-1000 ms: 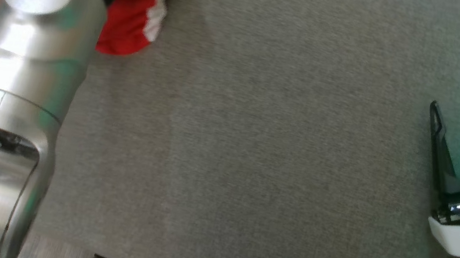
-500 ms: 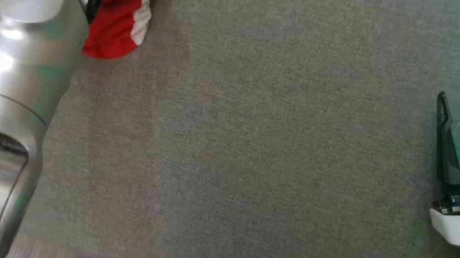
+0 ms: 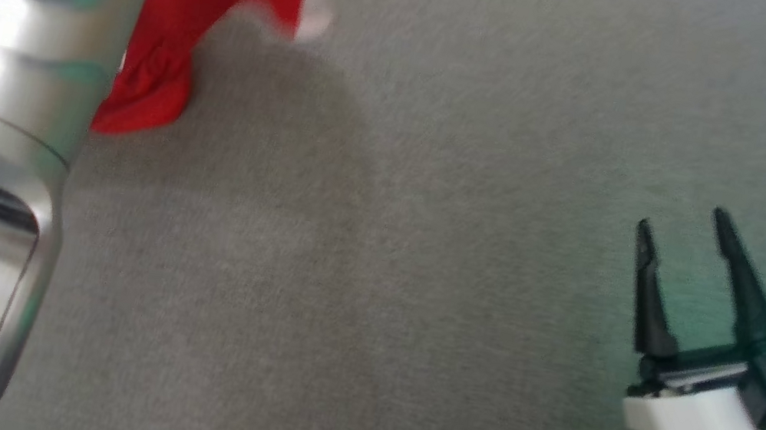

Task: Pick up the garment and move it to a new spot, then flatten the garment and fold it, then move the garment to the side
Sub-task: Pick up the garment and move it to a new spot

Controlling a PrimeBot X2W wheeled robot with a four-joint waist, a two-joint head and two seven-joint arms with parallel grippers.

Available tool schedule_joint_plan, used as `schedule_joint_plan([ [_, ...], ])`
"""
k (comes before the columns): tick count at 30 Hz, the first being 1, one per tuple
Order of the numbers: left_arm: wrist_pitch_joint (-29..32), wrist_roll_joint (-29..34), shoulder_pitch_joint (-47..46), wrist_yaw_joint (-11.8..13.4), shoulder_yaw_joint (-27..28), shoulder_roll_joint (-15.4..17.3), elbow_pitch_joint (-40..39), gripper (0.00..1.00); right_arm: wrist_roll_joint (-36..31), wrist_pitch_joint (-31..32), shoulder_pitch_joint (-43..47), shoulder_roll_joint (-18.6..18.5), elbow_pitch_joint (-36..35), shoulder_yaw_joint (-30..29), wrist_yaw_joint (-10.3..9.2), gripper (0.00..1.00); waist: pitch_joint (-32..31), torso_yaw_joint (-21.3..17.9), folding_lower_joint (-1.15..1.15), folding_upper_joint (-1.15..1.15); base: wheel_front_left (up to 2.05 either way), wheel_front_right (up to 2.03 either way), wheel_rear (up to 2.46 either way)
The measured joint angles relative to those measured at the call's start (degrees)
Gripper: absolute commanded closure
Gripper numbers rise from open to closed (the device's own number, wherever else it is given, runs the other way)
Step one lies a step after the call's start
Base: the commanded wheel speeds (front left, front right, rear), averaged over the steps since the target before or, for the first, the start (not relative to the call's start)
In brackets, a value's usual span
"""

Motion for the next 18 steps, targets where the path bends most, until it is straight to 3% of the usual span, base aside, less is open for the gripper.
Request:
schedule_joint_plan([
  [9, -0.6, -8.1, -1.0, -0.4, -6.4, -1.6, -5.8, 1.0, 0.0, 0.0, 5.0, 3.7, -0.1, 1.4, 0.0, 0.0, -8.0, -7.5, 0.0, 0.0, 0.0, 0.0, 0.0],
  [18, -3.5, -16.7, -0.8, -0.4, -8.2, -3.0, -8.8, 1.0, 1.0, 0.0, 6.4, 5.4, -0.9, 2.2, 0.0, 0.0, -11.9, -19.4, 0.0, 0.0, 0.0, 0.0, 0.0],
])
